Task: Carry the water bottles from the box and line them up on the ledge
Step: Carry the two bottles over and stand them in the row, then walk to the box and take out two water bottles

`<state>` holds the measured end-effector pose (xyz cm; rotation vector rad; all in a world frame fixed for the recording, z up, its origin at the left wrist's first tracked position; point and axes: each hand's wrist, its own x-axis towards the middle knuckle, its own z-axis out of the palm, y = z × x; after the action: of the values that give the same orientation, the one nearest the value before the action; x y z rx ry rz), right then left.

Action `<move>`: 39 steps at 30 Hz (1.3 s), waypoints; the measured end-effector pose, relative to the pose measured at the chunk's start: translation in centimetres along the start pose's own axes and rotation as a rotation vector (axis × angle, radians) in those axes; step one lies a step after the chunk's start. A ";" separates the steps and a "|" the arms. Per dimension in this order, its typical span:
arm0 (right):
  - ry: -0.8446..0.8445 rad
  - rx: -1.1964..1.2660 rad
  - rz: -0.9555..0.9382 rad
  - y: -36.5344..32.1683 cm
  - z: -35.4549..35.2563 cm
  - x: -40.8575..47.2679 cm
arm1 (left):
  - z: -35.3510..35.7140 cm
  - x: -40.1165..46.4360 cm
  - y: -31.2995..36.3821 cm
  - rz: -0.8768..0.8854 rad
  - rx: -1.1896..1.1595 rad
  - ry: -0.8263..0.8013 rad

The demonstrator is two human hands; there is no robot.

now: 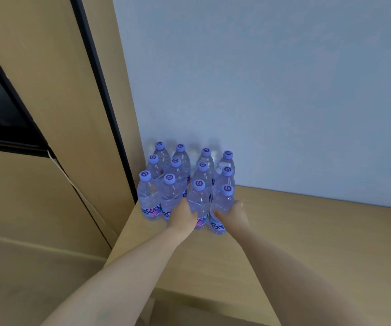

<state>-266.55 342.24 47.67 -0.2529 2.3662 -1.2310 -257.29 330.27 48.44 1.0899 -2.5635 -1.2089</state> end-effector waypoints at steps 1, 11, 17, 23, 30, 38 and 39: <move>0.000 -0.031 0.019 0.3 0.0 -0.3 | 0.0 -0.6 -0.2 -0.014 0.019 -0.006; -0.374 -0.476 -0.116 1.5 2.8 -4.5 | -1.4 -8.0 -5.2 -0.247 0.205 -0.027; -0.535 -0.665 -0.295 -1.8 8.1 -8.2 | -6.0 -12.1 -11.2 -0.400 0.212 0.048; -0.730 -0.762 -0.400 -6.3 16.6 -12.4 | -13.0 -15.3 -18.8 -0.556 0.194 0.218; -0.894 -0.780 -0.484 -11.4 31.4 -19.1 | -21.9 -19.8 -30.3 -0.715 0.210 0.270; -1.034 -0.926 -0.700 -17.5 48.2 -28.6 | -33.0 -27.1 -42.1 -0.885 0.244 0.330; -1.037 -0.924 -0.710 -18.3 50.0 -29.8 | -34.2 -28.0 -43.3 -0.921 0.242 0.337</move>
<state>-217.45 306.02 47.02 -1.6443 1.6852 0.0245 -199.50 308.21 46.45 2.4295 -1.9838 -0.6924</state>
